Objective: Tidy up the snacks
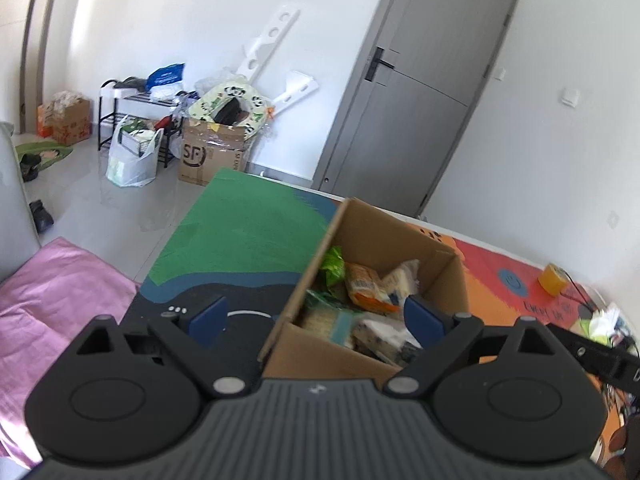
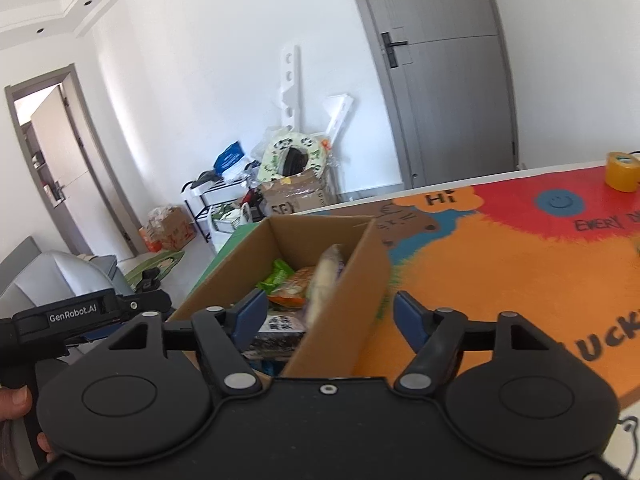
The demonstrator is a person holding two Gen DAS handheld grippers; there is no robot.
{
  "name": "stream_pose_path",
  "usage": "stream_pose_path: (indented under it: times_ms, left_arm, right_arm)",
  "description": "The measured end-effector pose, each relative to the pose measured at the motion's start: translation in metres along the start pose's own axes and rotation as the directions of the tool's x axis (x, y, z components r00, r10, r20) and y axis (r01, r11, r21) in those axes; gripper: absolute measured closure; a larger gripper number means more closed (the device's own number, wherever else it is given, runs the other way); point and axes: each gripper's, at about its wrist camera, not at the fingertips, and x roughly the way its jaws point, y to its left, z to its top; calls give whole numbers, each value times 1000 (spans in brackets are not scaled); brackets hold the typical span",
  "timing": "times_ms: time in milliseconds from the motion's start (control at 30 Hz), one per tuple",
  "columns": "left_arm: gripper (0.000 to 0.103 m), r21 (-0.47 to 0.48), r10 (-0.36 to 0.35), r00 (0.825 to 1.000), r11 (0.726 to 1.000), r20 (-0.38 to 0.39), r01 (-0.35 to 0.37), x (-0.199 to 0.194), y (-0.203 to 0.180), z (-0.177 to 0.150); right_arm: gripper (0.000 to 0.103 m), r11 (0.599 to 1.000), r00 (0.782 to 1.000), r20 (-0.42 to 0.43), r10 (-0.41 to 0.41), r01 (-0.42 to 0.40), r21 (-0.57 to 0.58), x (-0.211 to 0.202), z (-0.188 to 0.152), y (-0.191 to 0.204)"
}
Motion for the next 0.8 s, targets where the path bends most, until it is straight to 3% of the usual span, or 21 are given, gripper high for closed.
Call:
stream_pose_path:
  times_ms: [367, 533, 800]
  left_arm:
    - [6, 117, -92, 995, 989, -30, 95, -19, -47, -18]
    - [5, 172, -114, 993, 978, -18, 116, -34, -63, -24]
    - [4, 240, -142, 990, 961, 9, 136, -54, -86, -33]
  right_arm:
    - [16, 998, 997, 39, -60, 60, 18, -46, -7, -20]
    - [0, 996, 994, 68, -88, 87, 16, -69, -10, -28]
    - [0, 992, 989, 88, -123, 122, 13, -103, -14, -37]
